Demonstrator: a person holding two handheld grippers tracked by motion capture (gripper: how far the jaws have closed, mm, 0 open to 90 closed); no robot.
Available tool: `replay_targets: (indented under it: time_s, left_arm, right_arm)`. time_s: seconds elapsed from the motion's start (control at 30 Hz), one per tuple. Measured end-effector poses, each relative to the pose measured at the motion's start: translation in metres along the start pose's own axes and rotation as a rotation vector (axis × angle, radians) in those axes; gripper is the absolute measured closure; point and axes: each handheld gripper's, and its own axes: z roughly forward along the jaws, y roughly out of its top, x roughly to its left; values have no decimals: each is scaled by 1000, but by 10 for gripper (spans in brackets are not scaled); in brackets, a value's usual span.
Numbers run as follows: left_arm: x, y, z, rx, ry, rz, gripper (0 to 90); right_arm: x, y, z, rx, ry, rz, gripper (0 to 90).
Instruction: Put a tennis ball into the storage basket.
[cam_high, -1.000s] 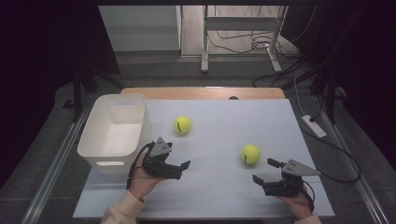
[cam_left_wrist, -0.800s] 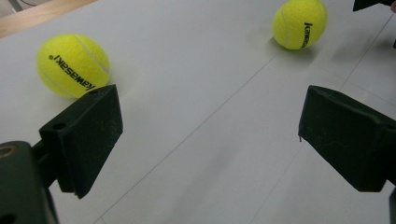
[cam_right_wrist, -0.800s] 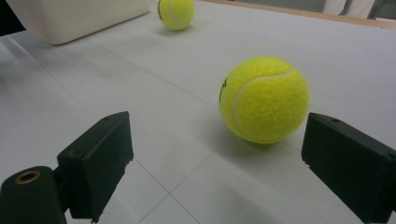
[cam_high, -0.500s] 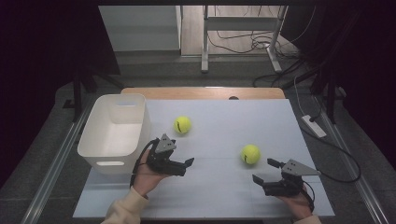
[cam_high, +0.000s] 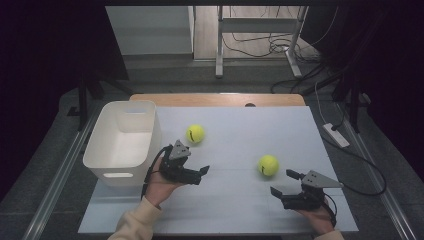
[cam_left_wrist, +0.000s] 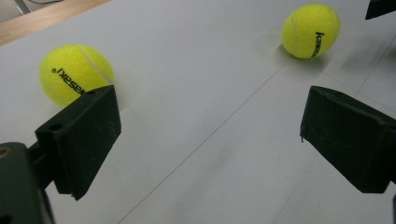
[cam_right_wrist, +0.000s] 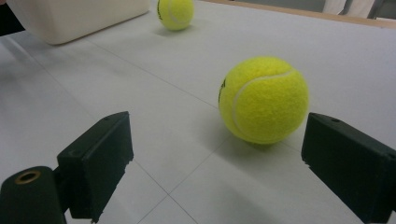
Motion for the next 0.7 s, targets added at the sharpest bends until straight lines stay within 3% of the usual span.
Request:
replay_targets:
  time_s: [0.7]
  left_arm:
    - [10, 11, 14, 16, 24, -27, 52]
  right_arm:
    - [0, 1, 2, -1, 0, -4, 88]
